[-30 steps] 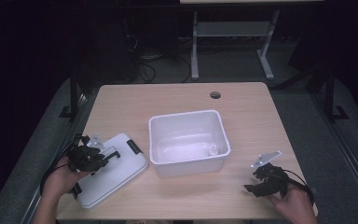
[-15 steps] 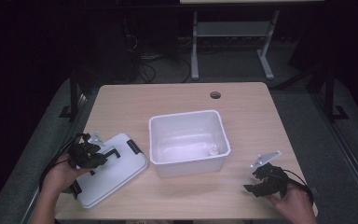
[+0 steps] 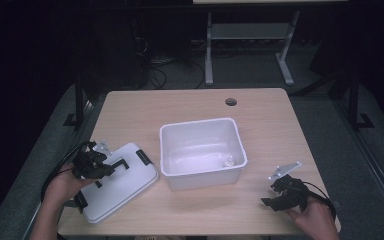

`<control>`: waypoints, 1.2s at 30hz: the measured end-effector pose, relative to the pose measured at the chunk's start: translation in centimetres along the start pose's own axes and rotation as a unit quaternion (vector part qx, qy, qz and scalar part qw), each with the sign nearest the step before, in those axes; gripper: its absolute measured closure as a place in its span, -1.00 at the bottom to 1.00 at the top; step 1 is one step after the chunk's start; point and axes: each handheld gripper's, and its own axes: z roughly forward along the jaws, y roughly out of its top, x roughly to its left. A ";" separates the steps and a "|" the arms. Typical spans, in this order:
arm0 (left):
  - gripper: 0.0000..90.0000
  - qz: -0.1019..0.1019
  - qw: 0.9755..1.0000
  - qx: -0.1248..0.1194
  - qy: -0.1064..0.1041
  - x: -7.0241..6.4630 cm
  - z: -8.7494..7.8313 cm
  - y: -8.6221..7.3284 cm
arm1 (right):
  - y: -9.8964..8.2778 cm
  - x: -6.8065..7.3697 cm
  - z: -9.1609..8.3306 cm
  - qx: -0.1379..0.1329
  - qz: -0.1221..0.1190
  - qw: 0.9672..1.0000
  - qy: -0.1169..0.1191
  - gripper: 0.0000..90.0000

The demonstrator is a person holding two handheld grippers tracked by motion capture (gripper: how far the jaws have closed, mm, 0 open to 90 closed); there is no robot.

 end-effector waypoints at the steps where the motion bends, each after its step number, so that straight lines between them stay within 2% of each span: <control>1: 0.81 0.000 1.000 0.000 0.000 0.0 0.0 0.0 | 0.0 0.0 0.0 0.000 0.000 1.000 0.000 -0.14; 8: 0.87 0.004 1.000 -0.005 -0.019 0.2 -0.1 -0.1 | -0.1 -0.1 0.0 0.000 0.002 1.000 -0.001 -0.15; 19: 0.87 0.013 1.000 -0.010 -0.025 0.2 -0.5 -0.1 | -0.2 -0.1 0.1 0.000 0.004 1.000 0.001 -0.15; 36: 0.87 0.017 0.999 -0.031 -0.032 0.5 -3.6 -0.9 | -0.3 -0.2 0.0 -0.002 0.004 1.000 0.000 -0.16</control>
